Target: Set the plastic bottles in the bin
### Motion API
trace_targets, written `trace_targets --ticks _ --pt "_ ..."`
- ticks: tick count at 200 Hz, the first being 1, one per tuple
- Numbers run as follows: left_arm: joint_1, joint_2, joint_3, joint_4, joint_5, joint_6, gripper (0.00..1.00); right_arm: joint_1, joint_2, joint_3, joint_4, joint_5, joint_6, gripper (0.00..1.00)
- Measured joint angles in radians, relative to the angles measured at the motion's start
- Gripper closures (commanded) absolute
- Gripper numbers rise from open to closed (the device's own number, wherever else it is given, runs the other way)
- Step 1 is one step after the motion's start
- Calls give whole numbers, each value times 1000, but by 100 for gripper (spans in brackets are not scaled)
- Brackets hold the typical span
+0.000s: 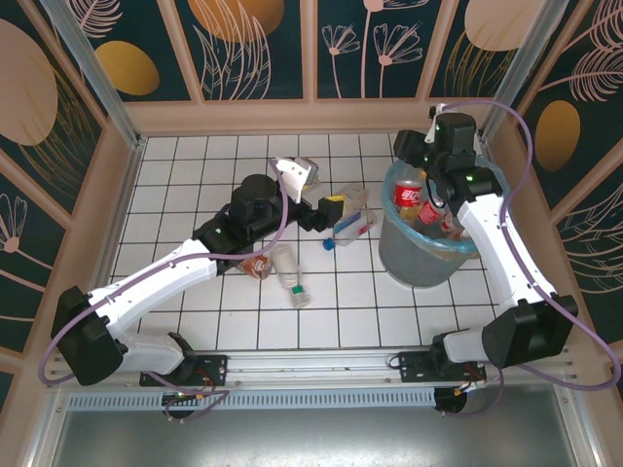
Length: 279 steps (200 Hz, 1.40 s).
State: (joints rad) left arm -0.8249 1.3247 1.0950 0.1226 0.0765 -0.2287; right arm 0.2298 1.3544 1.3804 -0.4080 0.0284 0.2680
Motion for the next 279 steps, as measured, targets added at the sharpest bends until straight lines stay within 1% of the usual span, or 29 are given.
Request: trace_targets --ticks 12,45,93,111,126,148,181,208,251,279 --pt "0 0 -2 0 0 0 8 0 3 10 -16 -2 -1 41" --pt "0 0 -3 0 0 0 8 0 5 23 -39 -14 -10 46" --pt "0 0 -4 0 0 0 8 0 6 24 -55 -34 -31 46" --pt "0 0 -4 0 0 0 8 0 11 30 -72 -37 -35 47" --pt "0 0 -4 0 0 0 8 0 23 40 -76 -37 -45 51" --pt "0 0 -4 0 0 0 8 0 31 46 -80 -37 -55 63" --pt "0 0 -5 0 -7 0 8 11 16 44 -83 -26 -64 65" --pt "0 0 -6 0 -8 1 7 26 -82 -26 -60 -21 -80 68" --pt "0 0 -10 0 -7 1 7 26 -309 -233 49 -32 -84 70" --pt "0 0 -10 0 -7 1 7 26 -361 -312 85 -47 -84 70"
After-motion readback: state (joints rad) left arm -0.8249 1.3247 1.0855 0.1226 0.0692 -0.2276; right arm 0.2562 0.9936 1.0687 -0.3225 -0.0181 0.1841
